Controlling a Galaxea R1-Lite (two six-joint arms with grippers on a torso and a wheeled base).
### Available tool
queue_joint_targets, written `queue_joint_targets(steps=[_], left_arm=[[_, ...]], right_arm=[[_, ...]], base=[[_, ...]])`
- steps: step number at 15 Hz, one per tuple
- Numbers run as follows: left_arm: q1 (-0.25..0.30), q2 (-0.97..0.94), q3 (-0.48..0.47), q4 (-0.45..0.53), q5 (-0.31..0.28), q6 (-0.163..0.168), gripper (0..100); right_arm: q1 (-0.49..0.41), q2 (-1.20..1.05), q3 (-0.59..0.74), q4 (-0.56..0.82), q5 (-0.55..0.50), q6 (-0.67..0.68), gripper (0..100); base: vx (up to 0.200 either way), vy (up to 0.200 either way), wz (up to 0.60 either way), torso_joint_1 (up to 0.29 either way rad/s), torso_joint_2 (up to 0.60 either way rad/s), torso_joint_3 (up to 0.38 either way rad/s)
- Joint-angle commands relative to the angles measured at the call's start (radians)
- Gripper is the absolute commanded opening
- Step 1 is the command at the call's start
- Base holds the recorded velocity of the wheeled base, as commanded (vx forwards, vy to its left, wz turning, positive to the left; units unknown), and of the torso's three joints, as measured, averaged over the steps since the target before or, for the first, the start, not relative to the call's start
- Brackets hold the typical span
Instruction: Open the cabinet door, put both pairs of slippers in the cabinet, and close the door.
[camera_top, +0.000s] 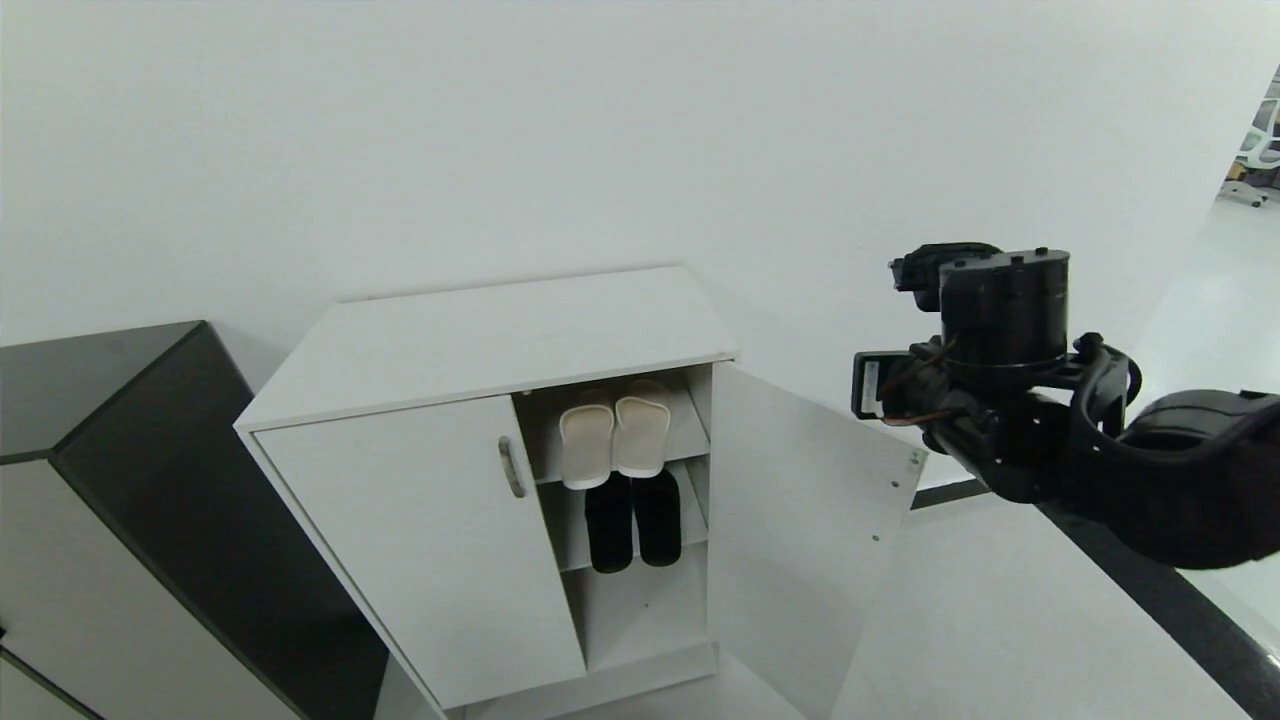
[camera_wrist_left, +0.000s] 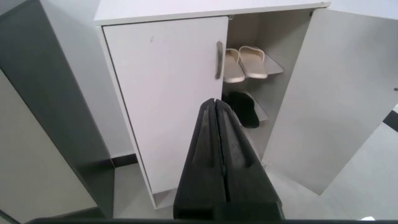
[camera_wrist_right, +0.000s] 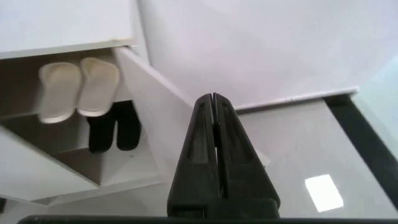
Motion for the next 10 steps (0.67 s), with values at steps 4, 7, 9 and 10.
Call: queue_joint_targets(steps=[4,7,9,10], left_arm=[[0.000,0.001,0.000,0.000,0.000,0.000,0],[0.000,0.001,0.000,0.000,0.000,0.000,0],[0.000,0.001,0.000,0.000,0.000,-0.002,0],[0.000,0.001,0.000,0.000,0.000,-0.002,0]], right_arm=[[-0.090,0.134,-0.181,0.172,0.079,0.090,0],[-0.118,0.178,-0.184,0.166,0.104,0.090,0],[-0.133,0.193,-0.184,0.164,0.110,0.092,0],[-0.138,0.193,-0.182,0.166,0.124,0.092,0]], base=[[0.000,0.000,0.00,0.000,0.00,0.000],[0.000,0.000,0.00,0.000,0.00,0.000],[0.000,0.000,0.00,0.000,0.00,0.000],[0.000,0.000,0.00,0.000,0.00,0.000]])
